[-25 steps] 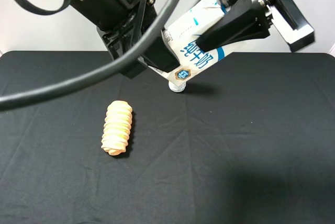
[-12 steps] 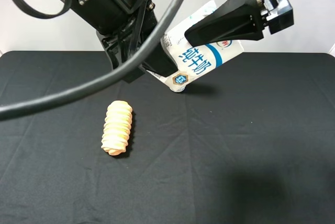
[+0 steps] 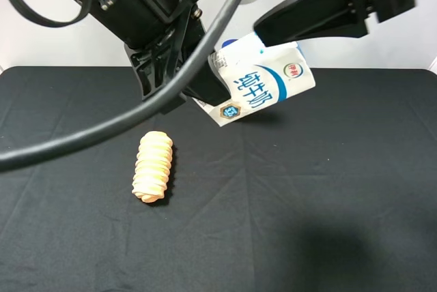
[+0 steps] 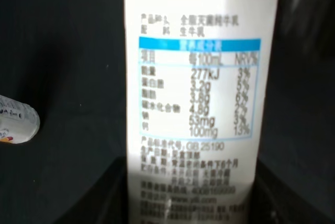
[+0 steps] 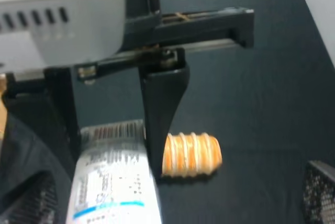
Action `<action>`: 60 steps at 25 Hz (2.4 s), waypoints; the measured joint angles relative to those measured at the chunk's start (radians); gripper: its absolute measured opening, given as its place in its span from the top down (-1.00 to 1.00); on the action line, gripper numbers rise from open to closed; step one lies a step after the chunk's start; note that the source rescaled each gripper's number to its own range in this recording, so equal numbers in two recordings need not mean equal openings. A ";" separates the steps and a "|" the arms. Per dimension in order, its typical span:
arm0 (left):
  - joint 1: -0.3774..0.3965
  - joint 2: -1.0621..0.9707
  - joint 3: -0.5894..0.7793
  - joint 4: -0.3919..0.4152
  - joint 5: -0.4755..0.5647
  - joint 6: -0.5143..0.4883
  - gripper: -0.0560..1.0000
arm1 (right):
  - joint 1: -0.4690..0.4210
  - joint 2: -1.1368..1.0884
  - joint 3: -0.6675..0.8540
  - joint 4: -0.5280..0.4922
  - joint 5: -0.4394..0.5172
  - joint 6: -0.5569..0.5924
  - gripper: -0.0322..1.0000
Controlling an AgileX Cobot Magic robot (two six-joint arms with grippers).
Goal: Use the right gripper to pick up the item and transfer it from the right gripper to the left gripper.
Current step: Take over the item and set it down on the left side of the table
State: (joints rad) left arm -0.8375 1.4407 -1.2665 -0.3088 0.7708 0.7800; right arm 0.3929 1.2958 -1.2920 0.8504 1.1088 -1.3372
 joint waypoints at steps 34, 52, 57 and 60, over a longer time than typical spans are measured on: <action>0.000 0.000 0.000 0.000 0.003 0.003 0.86 | 0.000 -0.192 0.000 -0.685 0.106 0.966 -1.00; 0.000 0.000 0.000 0.000 0.006 0.004 0.86 | 0.000 -0.466 -0.001 -0.785 0.108 1.214 -1.00; 0.000 0.000 0.000 0.000 0.006 0.004 0.86 | 0.000 -0.589 -0.001 -0.787 0.109 1.273 -1.00; 0.000 0.000 0.000 0.000 0.006 0.004 0.86 | 0.000 -0.650 -0.001 -0.787 0.109 1.295 -1.00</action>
State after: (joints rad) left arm -0.8375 1.4411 -1.2665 -0.3088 0.7763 0.7839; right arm 0.3929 0.6457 -1.2928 0.0638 1.2176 -0.0425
